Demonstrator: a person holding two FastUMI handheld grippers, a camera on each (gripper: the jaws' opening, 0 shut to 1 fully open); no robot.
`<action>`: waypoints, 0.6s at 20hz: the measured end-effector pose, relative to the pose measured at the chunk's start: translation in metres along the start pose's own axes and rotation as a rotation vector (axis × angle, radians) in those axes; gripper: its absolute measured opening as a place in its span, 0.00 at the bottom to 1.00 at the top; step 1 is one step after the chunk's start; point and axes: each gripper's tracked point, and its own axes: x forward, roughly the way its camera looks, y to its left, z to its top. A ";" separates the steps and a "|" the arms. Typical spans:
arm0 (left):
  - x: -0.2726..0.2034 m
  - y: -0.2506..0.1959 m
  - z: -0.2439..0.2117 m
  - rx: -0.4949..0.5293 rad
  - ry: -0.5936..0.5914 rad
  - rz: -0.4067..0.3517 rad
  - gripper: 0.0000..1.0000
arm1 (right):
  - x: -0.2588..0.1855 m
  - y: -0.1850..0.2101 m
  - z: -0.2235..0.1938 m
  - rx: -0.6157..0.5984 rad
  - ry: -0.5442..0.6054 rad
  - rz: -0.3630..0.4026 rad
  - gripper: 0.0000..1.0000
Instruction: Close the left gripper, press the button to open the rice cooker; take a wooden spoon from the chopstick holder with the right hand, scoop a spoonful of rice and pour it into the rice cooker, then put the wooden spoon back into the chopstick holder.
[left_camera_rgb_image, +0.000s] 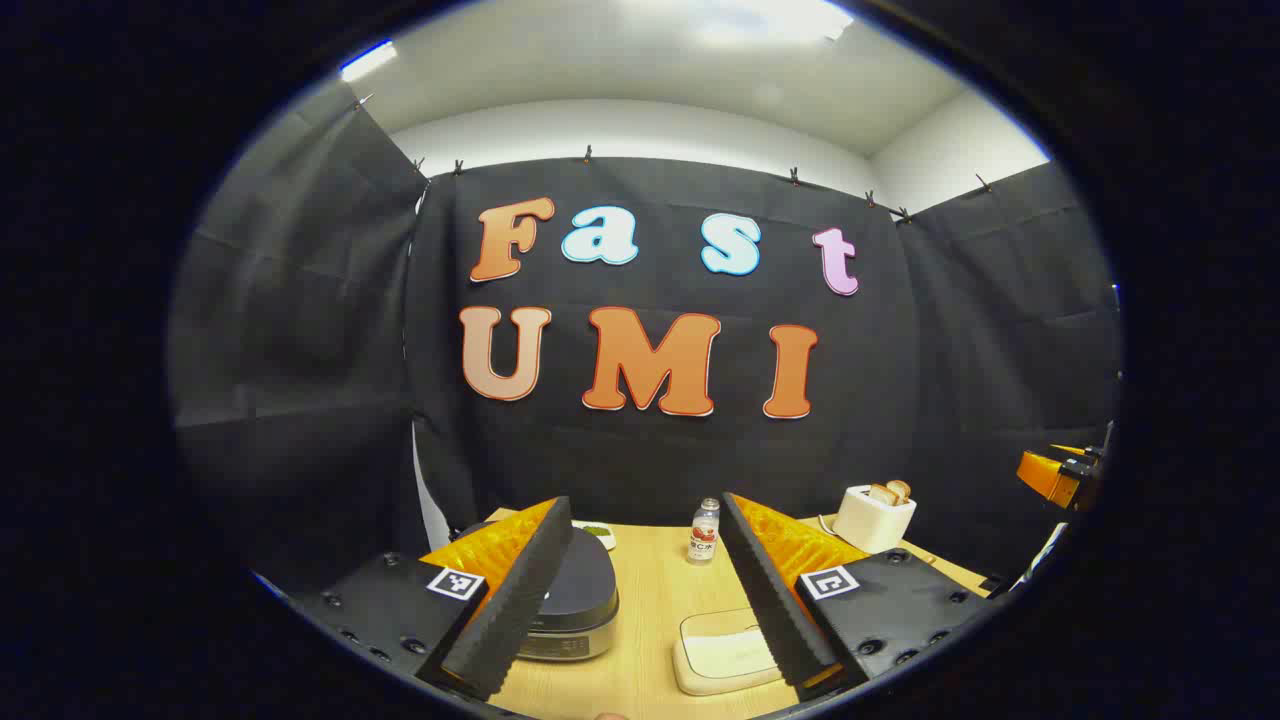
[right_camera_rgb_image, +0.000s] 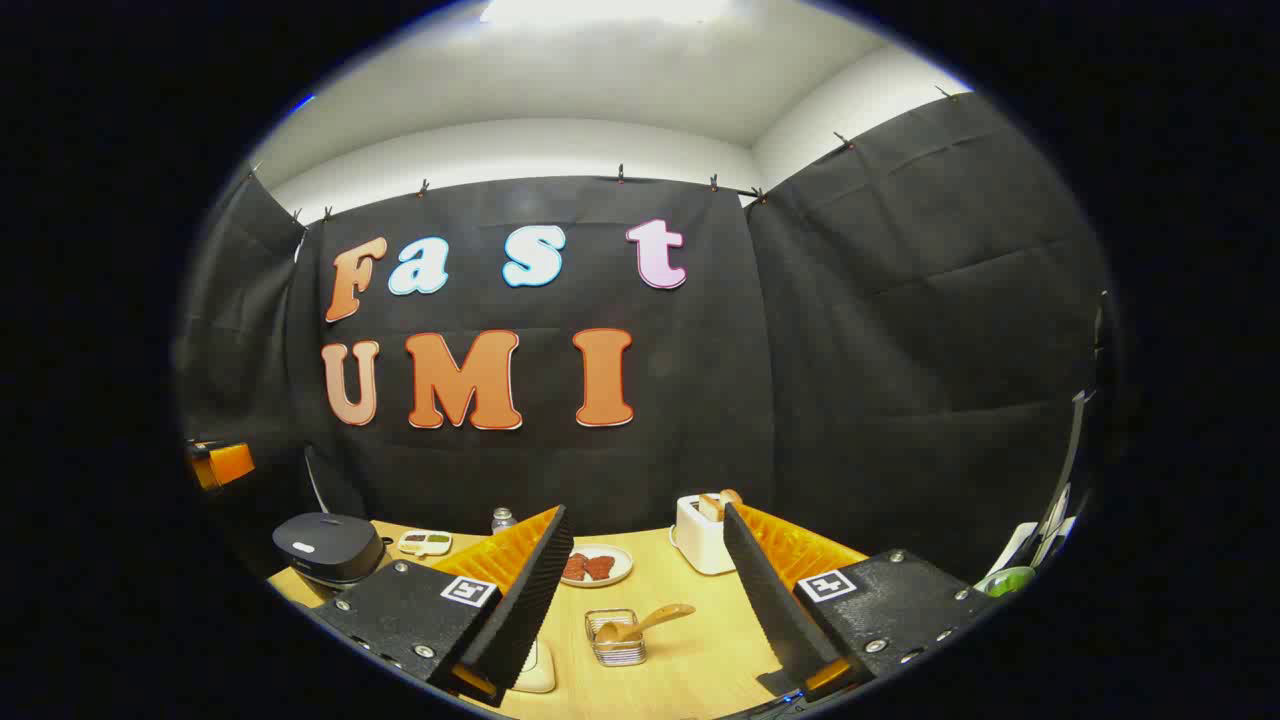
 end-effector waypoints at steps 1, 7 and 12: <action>-0.003 -0.006 0.003 -0.001 -0.005 0.000 0.98 | 0.000 0.001 0.002 -0.002 0.000 0.009 0.94; -0.011 -0.024 0.003 0.034 0.025 0.034 0.99 | 0.006 0.012 -0.004 -0.001 0.045 0.118 0.99; -0.018 -0.026 0.004 0.014 0.037 0.049 0.99 | 0.011 0.018 -0.004 -0.004 0.042 0.145 0.94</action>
